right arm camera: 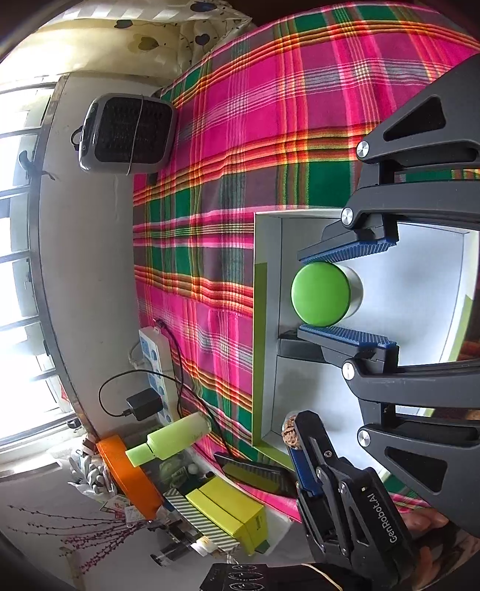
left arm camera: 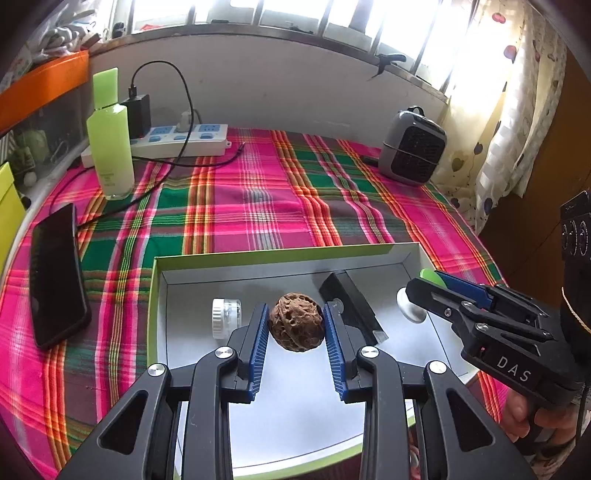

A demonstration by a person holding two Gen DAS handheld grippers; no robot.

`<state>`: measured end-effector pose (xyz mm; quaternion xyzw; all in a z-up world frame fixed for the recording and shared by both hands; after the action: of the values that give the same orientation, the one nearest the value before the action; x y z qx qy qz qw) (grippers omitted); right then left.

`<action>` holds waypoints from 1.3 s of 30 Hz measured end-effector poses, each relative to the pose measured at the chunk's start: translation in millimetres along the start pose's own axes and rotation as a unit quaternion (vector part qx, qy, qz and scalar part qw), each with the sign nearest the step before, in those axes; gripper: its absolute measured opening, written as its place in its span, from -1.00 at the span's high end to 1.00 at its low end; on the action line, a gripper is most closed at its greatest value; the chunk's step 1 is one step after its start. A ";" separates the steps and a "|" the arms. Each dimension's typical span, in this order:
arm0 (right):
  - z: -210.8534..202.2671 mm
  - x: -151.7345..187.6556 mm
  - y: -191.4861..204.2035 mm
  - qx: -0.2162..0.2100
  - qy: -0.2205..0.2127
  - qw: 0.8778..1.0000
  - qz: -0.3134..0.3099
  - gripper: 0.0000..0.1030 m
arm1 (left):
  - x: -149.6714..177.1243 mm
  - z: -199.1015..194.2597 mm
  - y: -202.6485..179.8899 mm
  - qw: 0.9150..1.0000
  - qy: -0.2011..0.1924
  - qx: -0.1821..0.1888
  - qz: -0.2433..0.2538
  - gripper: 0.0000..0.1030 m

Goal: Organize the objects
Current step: 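Carry the walnut with the left tool while the right tool carries the green mushroom into the box, then open both tools to release the walnut and green mushroom in the box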

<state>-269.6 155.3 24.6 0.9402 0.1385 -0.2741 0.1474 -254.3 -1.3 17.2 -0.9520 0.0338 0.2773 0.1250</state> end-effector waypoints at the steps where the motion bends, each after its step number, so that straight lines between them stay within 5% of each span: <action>1: 3.1 -2.1 -1.3 -0.001 0.003 1.000 0.001 0.32 | -0.9 3.9 0.7 1.000 0.004 -0.002 0.000 0.46; 39: 37.4 -16.3 -6.6 -0.005 0.028 1.000 0.003 0.32 | -11.8 45.4 1.1 0.999 0.041 -0.010 -0.001 0.45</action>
<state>-302.8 145.3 2.1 0.9472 0.1408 -0.2462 0.1494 -288.1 9.3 -13.7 -0.9638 0.0349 0.2386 0.1139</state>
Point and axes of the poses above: each gripper's, at about its wrist camera, not at the fingertips, and z roughly the way its jaws point, y to its left, x to its underside, the point moved 4 cm from there along z, roughly the way its jaws point, and after that the axes turned 7 degrees about y, right-handed, at the moved point
